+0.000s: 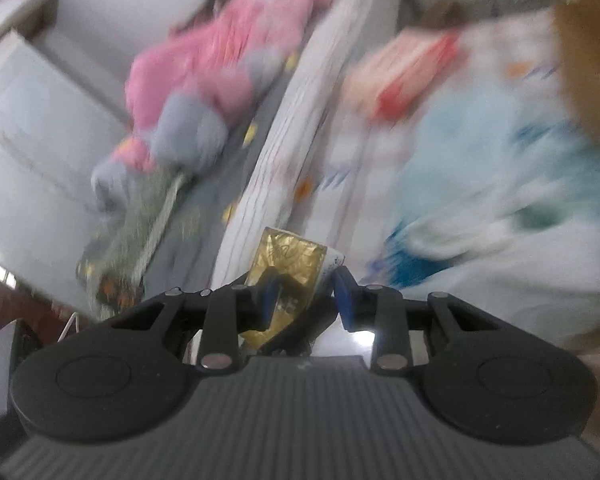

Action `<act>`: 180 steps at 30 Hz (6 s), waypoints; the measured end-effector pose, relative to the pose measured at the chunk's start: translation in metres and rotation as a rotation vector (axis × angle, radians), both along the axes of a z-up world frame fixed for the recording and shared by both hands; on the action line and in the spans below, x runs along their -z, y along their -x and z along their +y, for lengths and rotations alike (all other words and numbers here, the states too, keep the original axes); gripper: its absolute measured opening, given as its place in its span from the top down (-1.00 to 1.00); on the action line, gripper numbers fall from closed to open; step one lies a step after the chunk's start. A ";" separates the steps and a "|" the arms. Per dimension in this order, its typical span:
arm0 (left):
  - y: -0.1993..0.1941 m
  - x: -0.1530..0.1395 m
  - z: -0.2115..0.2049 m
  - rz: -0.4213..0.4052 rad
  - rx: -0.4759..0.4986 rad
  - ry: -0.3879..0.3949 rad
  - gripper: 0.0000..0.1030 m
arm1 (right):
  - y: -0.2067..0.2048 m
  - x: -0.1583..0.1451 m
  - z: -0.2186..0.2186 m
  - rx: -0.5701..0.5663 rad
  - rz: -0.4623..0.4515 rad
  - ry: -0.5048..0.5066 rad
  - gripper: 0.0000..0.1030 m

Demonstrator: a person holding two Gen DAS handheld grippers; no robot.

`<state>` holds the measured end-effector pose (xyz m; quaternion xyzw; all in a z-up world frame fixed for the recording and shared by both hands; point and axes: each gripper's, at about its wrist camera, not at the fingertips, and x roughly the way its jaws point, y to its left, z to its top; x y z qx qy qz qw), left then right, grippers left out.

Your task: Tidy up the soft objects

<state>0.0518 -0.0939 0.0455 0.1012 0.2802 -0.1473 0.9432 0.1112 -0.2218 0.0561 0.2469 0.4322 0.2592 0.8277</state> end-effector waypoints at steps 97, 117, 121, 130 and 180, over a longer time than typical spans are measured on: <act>0.009 0.026 -0.005 0.302 -0.199 0.062 -0.99 | 0.145 0.001 -0.058 0.424 -0.142 0.622 -0.98; 0.022 0.028 -0.050 0.316 -0.147 -0.017 -0.99 | 0.147 0.028 -0.083 0.392 -0.043 0.624 -0.98; 0.022 0.028 -0.051 0.316 -0.144 -0.021 -0.99 | 0.147 0.030 -0.086 0.391 -0.038 0.625 -0.98; 0.022 0.028 -0.054 0.319 -0.142 -0.026 -0.97 | 0.148 0.031 -0.087 0.396 -0.034 0.636 -0.98; 0.021 0.035 -0.069 0.394 -0.088 -0.008 -0.94 | 0.158 0.036 -0.101 0.431 0.021 0.657 -0.98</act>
